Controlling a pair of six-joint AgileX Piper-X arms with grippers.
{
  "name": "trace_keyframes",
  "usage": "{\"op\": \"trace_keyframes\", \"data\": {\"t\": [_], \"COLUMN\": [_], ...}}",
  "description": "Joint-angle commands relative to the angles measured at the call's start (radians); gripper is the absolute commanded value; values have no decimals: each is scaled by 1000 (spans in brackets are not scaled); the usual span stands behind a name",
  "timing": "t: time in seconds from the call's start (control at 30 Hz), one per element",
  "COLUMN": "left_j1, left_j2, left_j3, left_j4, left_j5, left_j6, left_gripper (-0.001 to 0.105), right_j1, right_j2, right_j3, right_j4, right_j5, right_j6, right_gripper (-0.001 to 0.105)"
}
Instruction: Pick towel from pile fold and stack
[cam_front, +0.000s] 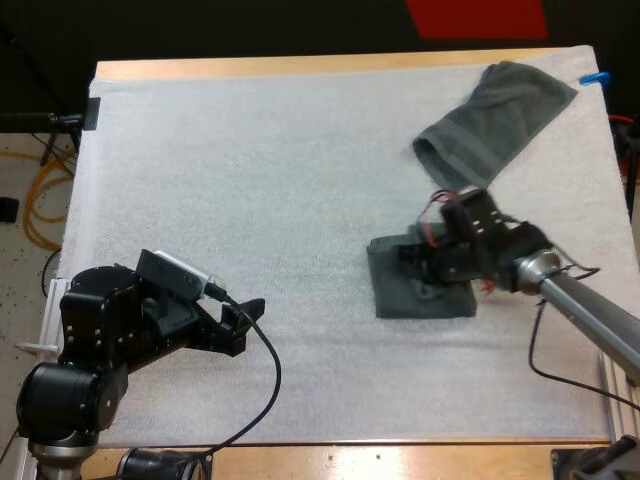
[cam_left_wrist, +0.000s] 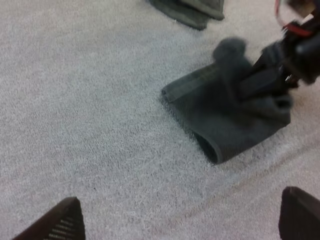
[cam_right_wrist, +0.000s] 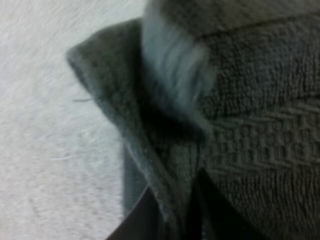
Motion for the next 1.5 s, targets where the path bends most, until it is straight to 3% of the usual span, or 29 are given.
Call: {"op": "trace_keyframes", "data": {"t": [0.0,0.17,0.27,0.37,0.53,0.6,0.83,1.0,1.3,1.47], "left_j1": [1,1,1,1,1,1,1,1,-13,-90], "left_j2": [0,0,0,0,0,0,4,23,91,167], "left_j3": [-3,-3,-3,-3,-3,-3,-3,-3,-3,-3], "left_j4": [-9,-10,-10,-10,-10,-10,-15,-37,-136,-243], "left_j5": [6,6,6,6,6,6,6,32,60,59], "left_j6": [-1,-1,-1,-1,-1,-1,1,-2,-183,-283], "left_gripper": [76,76,76,76,76,76,76,76,76,76], "right_j1": [13,46,46,46,46,46,46,46,46,46], "right_j2": [6,27,29,29,29,29,-36,-164,-474,-652], "right_j3": [-7,-10,-10,-12,-12,-12,-14,-14,-14,-14], "right_j4": [-23,-47,-48,-48,-71,-93,-109,-86,89,232], "right_j5": [-13,-11,-11,-11,-65,-109,-151,-103,158,289], "right_j6": [23,53,57,57,52,49,25,-34,-183,-241], "right_gripper": [1,1,7,24,68,73,72,72,72,72]}}
